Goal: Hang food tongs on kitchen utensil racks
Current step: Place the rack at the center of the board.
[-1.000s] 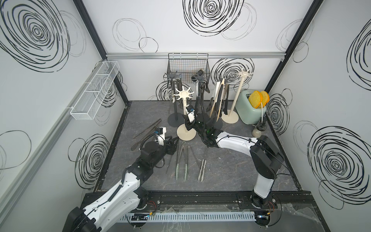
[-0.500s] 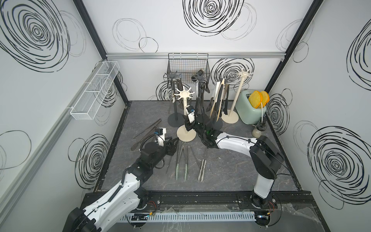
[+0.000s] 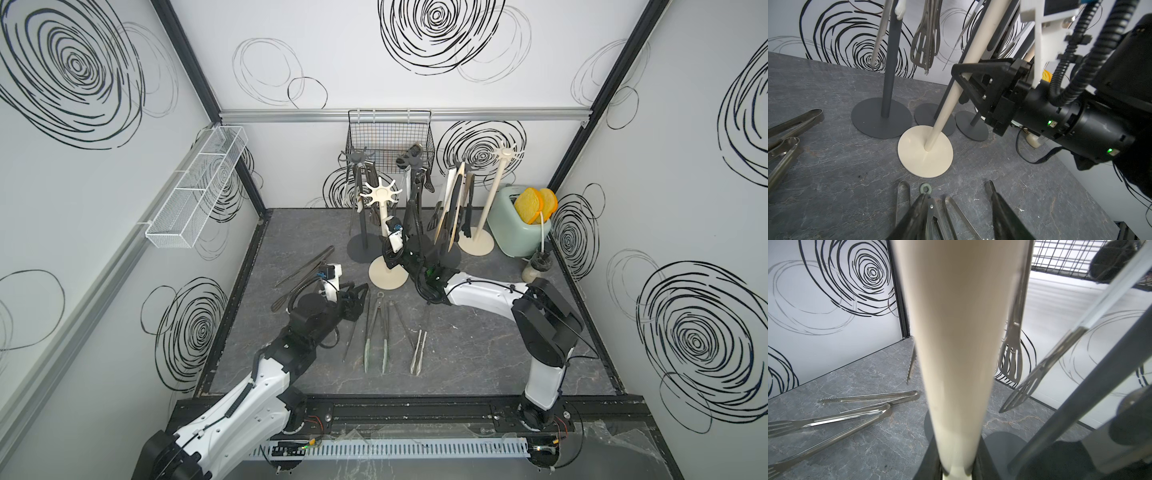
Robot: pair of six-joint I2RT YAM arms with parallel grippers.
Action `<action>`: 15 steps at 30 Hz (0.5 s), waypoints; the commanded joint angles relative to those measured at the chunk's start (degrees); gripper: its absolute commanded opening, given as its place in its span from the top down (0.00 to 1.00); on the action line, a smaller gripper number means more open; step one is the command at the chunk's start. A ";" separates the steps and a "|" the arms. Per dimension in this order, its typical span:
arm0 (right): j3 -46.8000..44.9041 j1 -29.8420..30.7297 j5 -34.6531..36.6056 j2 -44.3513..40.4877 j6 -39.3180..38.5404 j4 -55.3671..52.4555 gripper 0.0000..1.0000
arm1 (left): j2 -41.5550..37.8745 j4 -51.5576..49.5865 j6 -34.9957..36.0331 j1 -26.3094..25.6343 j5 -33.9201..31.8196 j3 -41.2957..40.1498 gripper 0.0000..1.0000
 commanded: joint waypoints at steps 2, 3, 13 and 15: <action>-0.08 0.55 0.01 -1.85 1.47 8.98 1.00 | 0.22 3.48 -0.61 0.57 0.78 -0.66 0.47; -0.61 0.87 0.02 -2.16 1.88 8.67 1.00 | 0.25 3.48 -0.68 0.62 0.77 -0.64 0.47; -4.60 4.21 1.69 -5.22 5.25 3.81 1.00 | 0.82 3.48 -1.27 0.62 1.38 -0.45 0.47; -4.56 4.23 1.86 -5.07 5.88 2.87 1.00 | 0.82 3.43 -1.25 0.66 1.53 -0.42 0.47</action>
